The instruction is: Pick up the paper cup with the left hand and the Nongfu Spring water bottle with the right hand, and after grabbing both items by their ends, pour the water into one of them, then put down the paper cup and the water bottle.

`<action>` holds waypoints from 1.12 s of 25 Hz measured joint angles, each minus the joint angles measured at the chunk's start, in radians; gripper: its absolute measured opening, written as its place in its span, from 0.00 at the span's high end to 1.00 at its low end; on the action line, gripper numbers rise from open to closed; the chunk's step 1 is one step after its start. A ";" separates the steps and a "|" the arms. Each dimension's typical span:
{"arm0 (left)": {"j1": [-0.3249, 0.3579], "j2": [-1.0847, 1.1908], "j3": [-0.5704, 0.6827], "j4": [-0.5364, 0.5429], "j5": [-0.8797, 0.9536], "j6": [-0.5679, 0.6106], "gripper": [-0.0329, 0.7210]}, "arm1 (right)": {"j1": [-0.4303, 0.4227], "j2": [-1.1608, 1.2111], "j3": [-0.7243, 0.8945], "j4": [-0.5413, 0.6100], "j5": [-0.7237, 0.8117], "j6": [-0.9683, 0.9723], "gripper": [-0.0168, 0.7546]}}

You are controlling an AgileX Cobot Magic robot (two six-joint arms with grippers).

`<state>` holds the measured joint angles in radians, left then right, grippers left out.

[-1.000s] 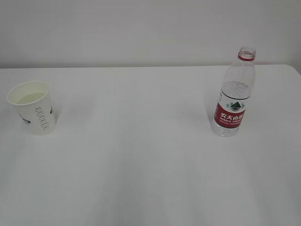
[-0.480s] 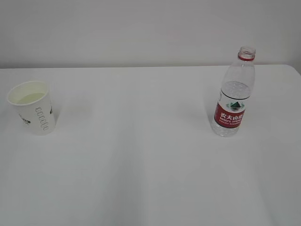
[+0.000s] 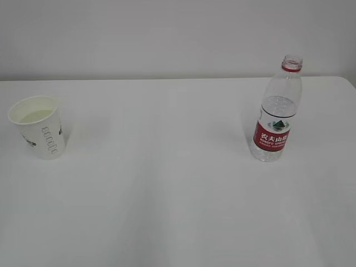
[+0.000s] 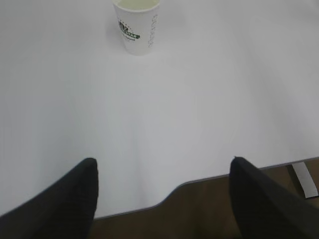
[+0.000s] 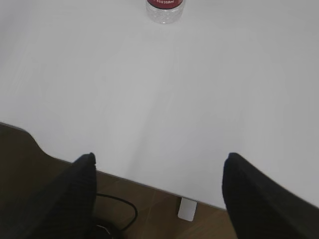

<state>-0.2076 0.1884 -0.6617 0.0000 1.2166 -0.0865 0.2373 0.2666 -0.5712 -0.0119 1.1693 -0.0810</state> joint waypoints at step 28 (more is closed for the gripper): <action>0.000 0.000 0.130 -0.032 -0.117 -0.002 0.18 | 0.000 -0.147 0.077 -0.035 -0.023 0.014 0.21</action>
<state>-0.2076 0.1884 -0.5318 -0.0322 1.0998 -0.0882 0.2373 0.1194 -0.4944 -0.0469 1.1465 -0.0666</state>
